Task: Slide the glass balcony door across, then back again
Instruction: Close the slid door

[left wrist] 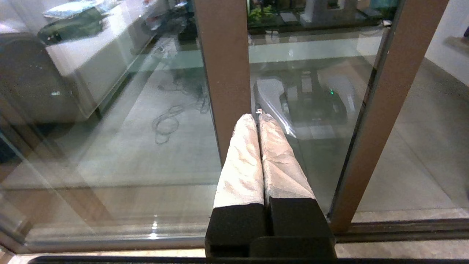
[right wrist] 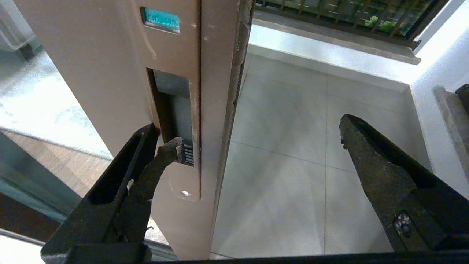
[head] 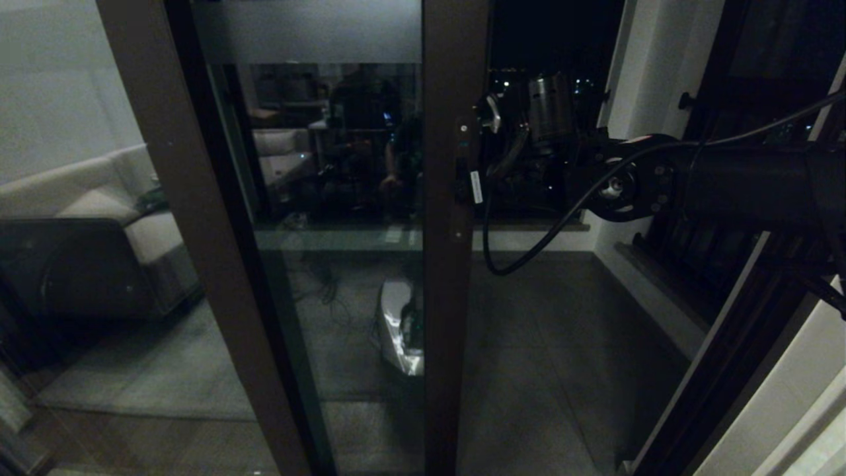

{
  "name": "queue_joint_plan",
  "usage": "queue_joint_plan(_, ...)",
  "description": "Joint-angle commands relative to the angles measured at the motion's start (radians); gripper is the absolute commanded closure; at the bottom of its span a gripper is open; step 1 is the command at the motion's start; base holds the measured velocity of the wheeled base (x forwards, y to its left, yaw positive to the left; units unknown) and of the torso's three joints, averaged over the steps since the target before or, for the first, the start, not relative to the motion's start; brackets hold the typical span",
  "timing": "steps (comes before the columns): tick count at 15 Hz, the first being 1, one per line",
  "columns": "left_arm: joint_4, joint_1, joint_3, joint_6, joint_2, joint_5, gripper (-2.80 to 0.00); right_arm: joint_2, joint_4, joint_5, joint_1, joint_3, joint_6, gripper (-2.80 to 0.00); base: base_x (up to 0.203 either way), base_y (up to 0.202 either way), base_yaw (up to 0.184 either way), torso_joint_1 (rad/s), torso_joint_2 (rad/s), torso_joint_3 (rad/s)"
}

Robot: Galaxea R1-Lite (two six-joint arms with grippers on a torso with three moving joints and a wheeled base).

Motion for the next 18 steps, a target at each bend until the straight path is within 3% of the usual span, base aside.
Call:
queue_joint_plan(1,0.000,0.000,0.002,0.001,0.000,0.000,0.00,0.001,0.003,-0.001,-0.089,0.000,-0.003,-2.80,0.000,0.000,0.000,0.000,0.00,0.000)
queue_joint_plan(15,0.000,0.000,0.002,0.001,0.000,0.000,0.00,0.000,0.003,0.002,-0.090,0.002,-0.012,-2.80,0.000,0.000,0.000,0.000,0.00,0.000)
queue_joint_plan(18,0.000,0.000,0.002,0.001,0.000,0.000,0.00,0.005,-0.084,0.003,-0.053,0.002,-0.005,-2.80,0.000,0.000,0.000,0.000,0.00,0.000)
